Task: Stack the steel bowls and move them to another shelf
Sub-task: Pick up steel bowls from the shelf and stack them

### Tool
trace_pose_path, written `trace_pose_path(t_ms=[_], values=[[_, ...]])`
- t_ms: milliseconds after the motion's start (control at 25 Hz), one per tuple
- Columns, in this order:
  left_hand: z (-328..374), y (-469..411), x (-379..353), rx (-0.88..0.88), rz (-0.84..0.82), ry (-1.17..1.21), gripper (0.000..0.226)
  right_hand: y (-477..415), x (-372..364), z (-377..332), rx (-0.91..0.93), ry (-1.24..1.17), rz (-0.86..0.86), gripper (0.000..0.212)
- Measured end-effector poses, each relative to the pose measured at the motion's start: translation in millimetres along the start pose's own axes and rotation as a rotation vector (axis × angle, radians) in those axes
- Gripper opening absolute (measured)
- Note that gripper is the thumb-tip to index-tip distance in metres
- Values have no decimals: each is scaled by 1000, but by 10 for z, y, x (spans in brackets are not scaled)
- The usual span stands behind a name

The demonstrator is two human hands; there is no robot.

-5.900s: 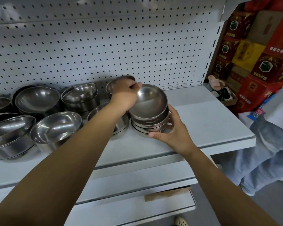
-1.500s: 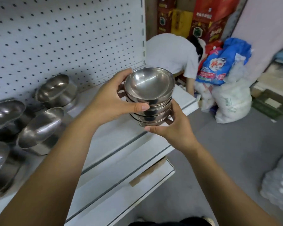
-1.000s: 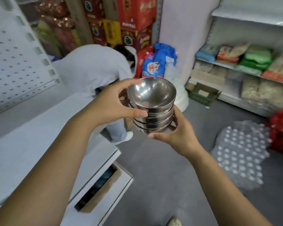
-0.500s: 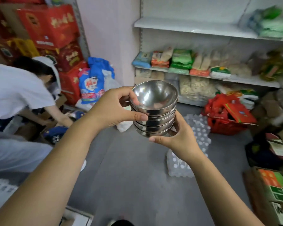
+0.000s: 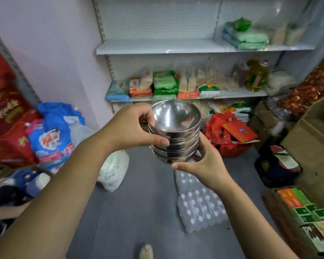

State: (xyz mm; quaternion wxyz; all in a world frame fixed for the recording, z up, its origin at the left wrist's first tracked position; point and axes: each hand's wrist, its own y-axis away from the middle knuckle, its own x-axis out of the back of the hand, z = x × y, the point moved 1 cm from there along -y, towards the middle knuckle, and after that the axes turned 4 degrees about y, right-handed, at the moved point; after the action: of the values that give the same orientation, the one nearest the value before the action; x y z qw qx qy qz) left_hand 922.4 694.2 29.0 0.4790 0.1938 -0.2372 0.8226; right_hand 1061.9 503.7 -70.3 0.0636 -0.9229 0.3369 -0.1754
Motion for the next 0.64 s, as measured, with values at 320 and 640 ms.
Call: trace_pose_path(t_ms=[320,640], values=[[-620,-1622,713,-81,-95,-56,63,-1561,-354,209,-38,-11,119,96],[-1475,-2906,979,-10,-75,55,62,-3039,-497,763,-75,-34,98,97]])
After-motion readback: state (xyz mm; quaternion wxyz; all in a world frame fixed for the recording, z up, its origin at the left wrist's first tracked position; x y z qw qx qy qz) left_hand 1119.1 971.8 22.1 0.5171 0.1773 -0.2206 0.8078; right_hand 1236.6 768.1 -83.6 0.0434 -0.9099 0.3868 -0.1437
